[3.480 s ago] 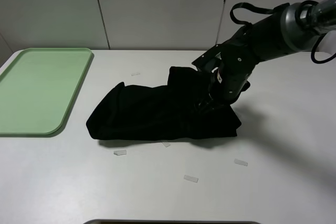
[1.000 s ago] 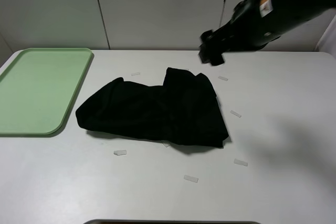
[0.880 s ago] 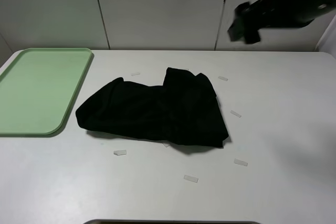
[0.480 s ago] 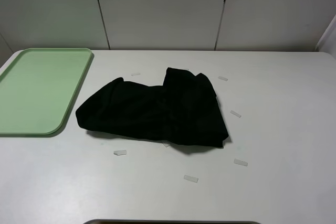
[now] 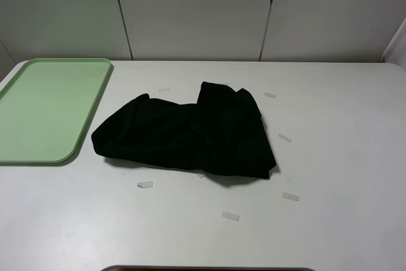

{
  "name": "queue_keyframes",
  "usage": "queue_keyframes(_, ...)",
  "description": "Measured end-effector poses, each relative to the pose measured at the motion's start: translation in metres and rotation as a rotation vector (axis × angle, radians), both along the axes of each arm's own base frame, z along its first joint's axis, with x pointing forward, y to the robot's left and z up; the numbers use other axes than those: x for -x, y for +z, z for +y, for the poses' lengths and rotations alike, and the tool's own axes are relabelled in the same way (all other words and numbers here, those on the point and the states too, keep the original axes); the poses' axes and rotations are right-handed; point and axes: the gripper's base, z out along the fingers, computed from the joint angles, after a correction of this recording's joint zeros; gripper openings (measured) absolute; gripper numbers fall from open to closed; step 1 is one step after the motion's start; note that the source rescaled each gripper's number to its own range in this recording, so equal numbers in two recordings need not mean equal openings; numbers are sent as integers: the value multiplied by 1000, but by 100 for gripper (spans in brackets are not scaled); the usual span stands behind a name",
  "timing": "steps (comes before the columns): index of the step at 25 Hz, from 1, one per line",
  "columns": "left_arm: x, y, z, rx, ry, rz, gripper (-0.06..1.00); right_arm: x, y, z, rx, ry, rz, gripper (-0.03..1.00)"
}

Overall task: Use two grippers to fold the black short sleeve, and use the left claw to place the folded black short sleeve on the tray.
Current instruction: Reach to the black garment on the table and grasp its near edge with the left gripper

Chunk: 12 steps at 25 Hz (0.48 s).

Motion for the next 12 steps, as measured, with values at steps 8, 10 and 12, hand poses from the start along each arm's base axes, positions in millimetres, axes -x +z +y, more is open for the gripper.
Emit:
queue_keyframes(8, 0, 0, 0, 0, 0, 0, 100, 40, -69, -1, -53, 55, -59, 100)
queue_keyframes(10, 0, 0, 0, 0, 0, 0, 100, 40, -85, 1, -70, 72, -39, 100)
queue_keyframes(12, 0, 0, 0, 0, 0, 0, 100, 37, -97, 3, -74, 80, 33, 100)
